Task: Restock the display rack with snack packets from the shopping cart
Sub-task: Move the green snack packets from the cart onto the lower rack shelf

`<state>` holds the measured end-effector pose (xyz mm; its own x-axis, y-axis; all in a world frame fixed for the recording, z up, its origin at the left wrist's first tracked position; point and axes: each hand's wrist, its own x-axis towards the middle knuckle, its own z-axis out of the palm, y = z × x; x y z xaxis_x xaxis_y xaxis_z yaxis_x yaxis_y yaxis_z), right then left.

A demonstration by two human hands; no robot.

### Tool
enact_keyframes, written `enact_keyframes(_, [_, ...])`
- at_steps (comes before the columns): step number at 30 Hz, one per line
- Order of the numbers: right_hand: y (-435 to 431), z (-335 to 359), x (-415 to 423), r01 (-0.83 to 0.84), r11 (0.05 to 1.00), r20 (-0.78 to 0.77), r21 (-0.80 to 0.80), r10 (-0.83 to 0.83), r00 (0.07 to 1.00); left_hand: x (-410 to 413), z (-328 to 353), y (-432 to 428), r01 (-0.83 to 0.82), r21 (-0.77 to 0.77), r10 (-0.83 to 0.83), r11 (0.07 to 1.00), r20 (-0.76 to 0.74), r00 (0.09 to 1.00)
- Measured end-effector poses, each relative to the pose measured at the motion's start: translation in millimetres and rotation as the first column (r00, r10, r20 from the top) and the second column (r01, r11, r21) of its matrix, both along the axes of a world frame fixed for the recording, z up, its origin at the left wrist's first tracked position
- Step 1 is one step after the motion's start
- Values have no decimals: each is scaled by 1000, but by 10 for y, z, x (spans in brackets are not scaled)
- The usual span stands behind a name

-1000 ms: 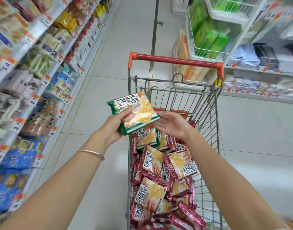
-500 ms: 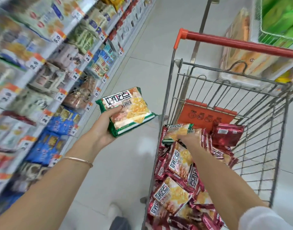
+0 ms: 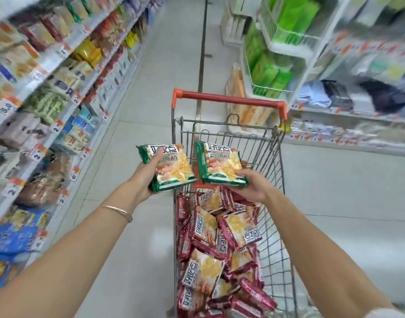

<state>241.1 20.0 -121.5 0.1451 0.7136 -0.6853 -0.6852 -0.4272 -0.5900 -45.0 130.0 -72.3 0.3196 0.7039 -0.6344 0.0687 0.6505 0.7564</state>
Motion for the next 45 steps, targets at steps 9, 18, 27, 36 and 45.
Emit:
enact_keyframes(9, [-850,814,-882,-59,995,225,80,40,973,328,352,-428,592,45,-592,805,-22,806])
enact_keyframes(18, [-2804,972,-1715,263,961,268,91,-278,923,421,424,-1799,893,91,-885,442,-118,450])
enact_keyframes(27, [-5028,1426,-2218,768,615,393,179,-760,518,963,902,-4173,913,395,-982,101,-106,155])
enact_keyframes(36, [-6861,1515,-2358,896,367,570,251,-804,169,994,1176,-6213,820,525,-967,-230,-216,-133])
enact_keyframes(45, [-8368,1289,-1840,934,238,748,265,-662,-44,1558,1015,-7811,695,699,-982,-169,-177,-60])
